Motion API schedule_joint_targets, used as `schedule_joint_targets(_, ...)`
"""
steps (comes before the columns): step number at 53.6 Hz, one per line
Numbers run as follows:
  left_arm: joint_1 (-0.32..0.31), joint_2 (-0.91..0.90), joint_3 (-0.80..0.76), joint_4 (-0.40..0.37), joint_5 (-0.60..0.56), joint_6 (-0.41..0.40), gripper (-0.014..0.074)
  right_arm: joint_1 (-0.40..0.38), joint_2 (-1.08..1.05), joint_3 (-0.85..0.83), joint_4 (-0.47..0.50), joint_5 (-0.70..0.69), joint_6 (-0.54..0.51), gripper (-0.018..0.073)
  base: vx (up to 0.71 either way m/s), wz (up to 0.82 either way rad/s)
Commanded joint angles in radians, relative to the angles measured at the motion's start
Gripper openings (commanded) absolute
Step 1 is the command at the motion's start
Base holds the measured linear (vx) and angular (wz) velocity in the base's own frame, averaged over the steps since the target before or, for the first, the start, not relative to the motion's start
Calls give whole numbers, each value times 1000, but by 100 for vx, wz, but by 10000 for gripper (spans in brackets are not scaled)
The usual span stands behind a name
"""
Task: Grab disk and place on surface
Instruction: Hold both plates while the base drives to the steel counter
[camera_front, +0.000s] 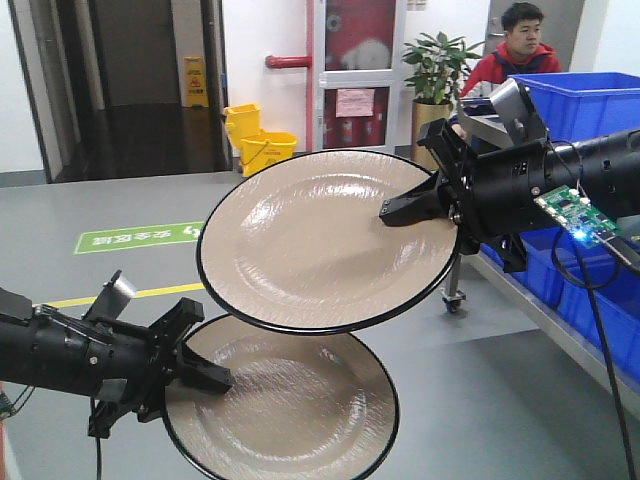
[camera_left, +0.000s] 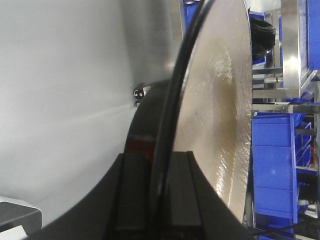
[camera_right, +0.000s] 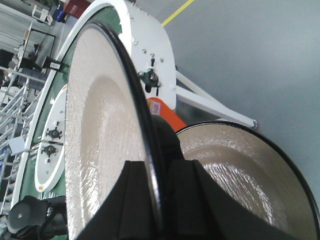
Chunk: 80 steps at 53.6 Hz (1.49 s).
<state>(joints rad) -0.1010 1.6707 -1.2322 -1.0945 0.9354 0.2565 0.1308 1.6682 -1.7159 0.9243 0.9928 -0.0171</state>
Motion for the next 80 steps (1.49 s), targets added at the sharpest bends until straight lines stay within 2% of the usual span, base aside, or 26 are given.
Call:
schedule_joint_targets(1,-4,-62,-32,-113,2,-10,1,-2,-54,-41,104,-72,5,-8,13,-19)
schedule_joint_targets(43,-4,-62,-32,-113,2,-10,1,-2,-54,-41,104,-72,5,-8,20,-11)
schedule_joint_targets(80,-4,-62,-32,-113,2,-10,1,-2,-54,-41,104,-72,5,-8,32,14)
